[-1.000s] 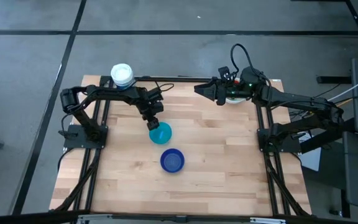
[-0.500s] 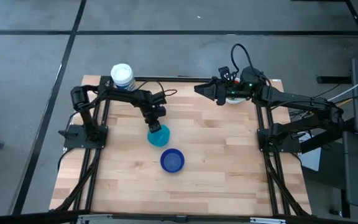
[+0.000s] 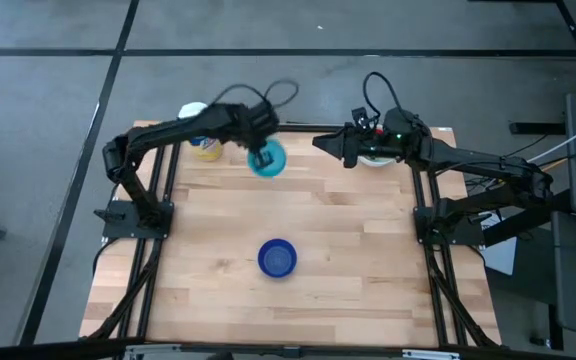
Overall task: Nest bowls inside each other
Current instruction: Stack the light blue bowl on the red bowl
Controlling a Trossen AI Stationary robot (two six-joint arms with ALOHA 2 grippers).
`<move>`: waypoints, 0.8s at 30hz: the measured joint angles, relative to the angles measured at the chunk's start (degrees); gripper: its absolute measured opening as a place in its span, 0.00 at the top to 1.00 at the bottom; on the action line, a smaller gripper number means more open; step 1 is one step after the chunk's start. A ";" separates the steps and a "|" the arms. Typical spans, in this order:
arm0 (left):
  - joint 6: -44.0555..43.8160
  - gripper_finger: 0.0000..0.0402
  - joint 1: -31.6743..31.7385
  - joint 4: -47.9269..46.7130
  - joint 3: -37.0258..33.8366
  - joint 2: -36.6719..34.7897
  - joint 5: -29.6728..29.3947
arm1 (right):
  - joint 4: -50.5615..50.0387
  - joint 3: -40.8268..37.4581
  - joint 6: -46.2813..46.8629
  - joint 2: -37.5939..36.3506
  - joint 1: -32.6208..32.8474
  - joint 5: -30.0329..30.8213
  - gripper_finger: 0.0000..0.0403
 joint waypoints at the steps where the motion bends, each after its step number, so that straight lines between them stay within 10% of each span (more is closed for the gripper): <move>1: 0.03 0.99 0.01 0.00 2.94 0.01 -0.95 | -0.75 0.00 -0.70 0.00 0.00 0.76 0.64; 10: 5.96 0.99 -0.83 -1.02 24.49 0.31 -14.83 | -6.22 0.09 -5.16 0.30 0.00 14.26 0.57; 24: 9.01 0.99 -4.83 -3.00 26.87 5.22 -21.52 | -20.73 20.58 -13.71 14.90 0.00 19.49 0.58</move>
